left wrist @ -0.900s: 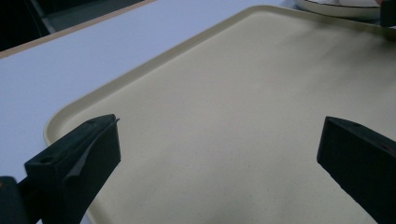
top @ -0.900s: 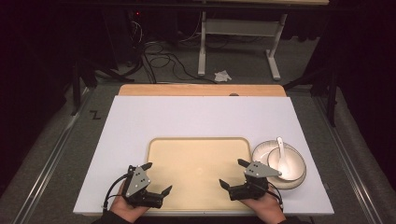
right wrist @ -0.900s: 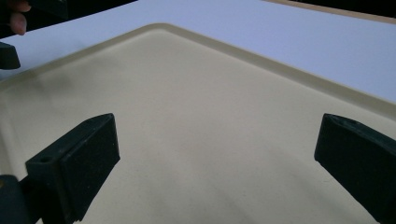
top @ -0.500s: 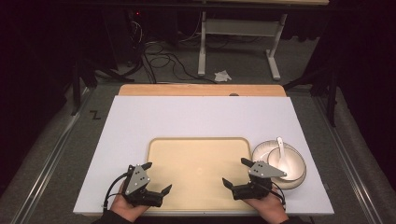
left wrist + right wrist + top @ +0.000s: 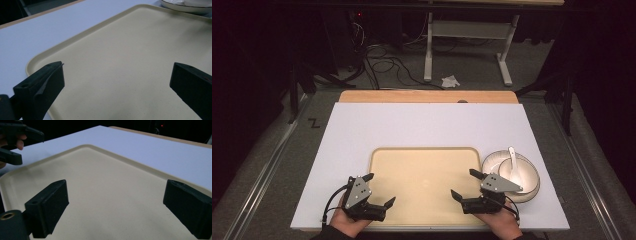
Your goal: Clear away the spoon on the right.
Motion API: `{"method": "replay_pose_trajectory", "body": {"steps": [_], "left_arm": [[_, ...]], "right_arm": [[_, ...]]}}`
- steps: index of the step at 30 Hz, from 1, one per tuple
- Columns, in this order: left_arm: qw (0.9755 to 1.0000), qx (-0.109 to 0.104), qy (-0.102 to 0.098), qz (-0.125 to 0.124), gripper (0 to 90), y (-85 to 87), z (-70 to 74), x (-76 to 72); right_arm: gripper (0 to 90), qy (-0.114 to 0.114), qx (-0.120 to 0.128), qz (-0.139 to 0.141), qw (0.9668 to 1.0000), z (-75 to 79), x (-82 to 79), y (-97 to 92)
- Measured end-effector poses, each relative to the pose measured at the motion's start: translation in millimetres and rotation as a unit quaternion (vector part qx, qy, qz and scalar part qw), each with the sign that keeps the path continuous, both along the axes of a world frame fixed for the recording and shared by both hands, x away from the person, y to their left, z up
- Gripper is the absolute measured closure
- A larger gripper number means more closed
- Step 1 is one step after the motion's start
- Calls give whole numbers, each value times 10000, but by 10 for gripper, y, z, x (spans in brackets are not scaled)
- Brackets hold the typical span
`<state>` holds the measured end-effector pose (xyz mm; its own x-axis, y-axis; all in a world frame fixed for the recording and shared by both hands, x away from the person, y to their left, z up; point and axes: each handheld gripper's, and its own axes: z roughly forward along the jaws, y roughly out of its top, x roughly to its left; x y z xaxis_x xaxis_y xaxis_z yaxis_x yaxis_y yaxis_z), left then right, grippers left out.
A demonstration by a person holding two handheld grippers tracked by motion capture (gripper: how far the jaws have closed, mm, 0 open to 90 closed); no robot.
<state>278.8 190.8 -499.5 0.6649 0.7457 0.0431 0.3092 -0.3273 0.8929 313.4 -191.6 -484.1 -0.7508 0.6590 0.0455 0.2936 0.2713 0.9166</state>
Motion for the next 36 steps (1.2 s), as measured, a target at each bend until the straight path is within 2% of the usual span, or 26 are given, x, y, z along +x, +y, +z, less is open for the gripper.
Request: {"method": "replay_pose_trajectory", "body": {"steps": [4,10,11,14,23,32,36], "left_arm": [[10000,1,-5,0,2,2,1,-1],[10000,10,-6,-4,2,4,3,-1],[10000,13,-8,-1,2,3,2,-1],[10000,21,-2,-9,2,0,0,0],[10000,36,19,-41,6,-4,-3,3],[10000,44,18,-47,7,1,-1,3],[10000,47,20,-51,7,-1,-1,2]], "right_arm": [[139,-163,46,-20,9999,102,-44,-42],[207,-252,15,-166,9995,215,-81,-139],[249,-340,-10,-239,9991,251,-88,-193],[321,-424,-35,-380,9984,295,-73,-283],[531,-372,92,-788,9962,379,77,-563],[682,-262,163,-1359,9902,400,222,-932],[733,-267,64,-1711,9849,418,272,-1085]]}}
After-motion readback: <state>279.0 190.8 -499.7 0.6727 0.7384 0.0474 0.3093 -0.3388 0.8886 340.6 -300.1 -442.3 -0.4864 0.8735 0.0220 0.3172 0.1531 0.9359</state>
